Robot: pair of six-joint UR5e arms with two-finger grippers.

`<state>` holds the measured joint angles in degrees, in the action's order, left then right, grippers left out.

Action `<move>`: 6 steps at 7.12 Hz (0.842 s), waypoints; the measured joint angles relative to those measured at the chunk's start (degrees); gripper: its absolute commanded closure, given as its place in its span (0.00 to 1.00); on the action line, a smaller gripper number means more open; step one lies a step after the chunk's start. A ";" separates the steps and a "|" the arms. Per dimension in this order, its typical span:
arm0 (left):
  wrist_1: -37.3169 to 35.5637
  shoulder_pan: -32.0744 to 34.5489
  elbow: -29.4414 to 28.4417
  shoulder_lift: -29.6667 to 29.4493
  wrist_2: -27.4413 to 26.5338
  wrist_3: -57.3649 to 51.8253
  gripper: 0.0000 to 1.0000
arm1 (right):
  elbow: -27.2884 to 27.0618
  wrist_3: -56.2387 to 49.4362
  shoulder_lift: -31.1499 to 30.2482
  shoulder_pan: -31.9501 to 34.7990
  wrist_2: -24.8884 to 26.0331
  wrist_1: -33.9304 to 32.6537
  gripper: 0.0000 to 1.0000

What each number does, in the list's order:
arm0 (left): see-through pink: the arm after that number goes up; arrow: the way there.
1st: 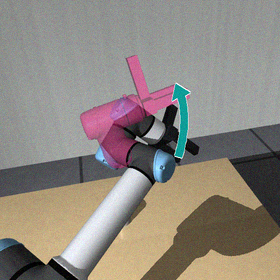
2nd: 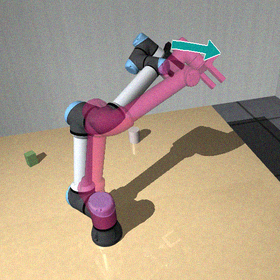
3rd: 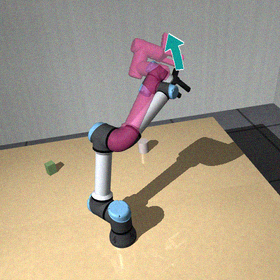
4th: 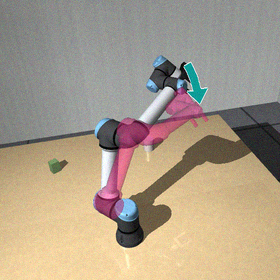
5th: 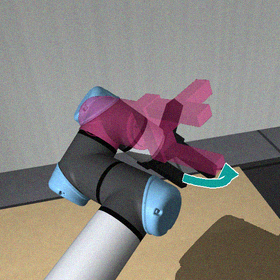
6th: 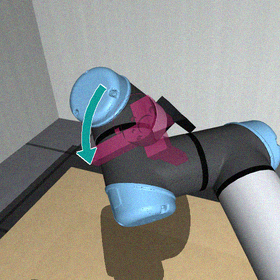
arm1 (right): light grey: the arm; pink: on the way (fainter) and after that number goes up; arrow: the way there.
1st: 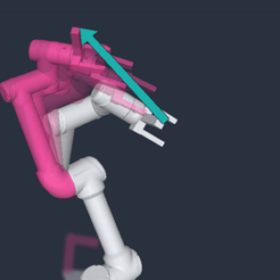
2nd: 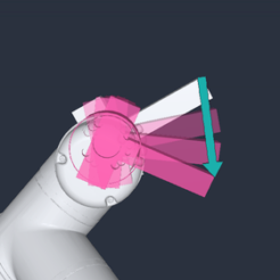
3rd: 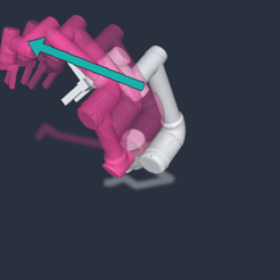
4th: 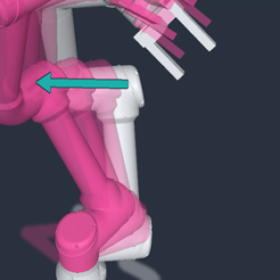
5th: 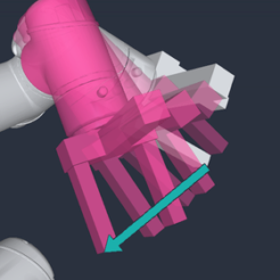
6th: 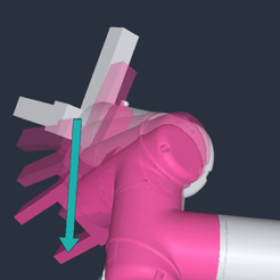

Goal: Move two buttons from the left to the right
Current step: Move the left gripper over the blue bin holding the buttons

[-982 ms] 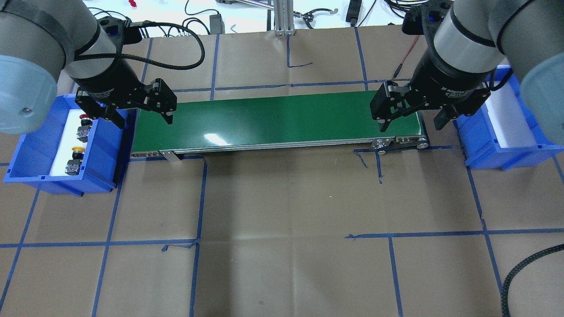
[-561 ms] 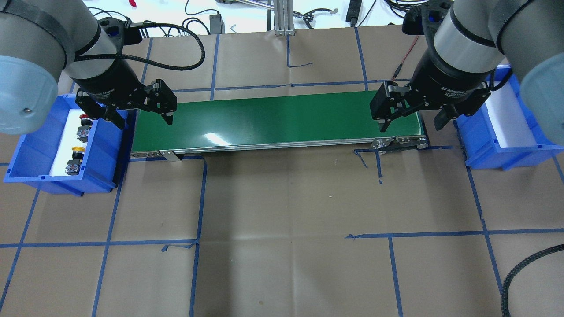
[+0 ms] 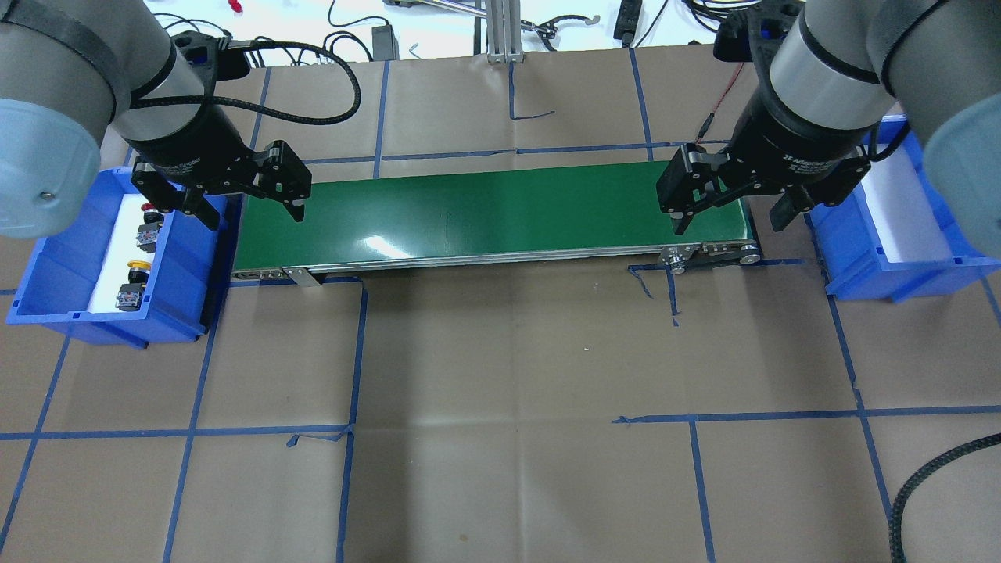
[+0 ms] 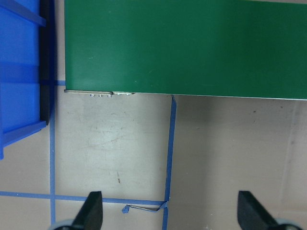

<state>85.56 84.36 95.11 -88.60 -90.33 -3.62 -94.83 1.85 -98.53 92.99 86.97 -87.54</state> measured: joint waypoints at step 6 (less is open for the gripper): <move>-1.26 -31.40 -1.24 -4.91 0.61 -25.99 0.01 | 0.00 0.00 0.00 0.00 -0.04 0.00 0.00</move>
<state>84.30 52.96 93.87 -93.51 -89.72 -29.62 -94.83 1.84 -98.52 92.99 86.93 -87.54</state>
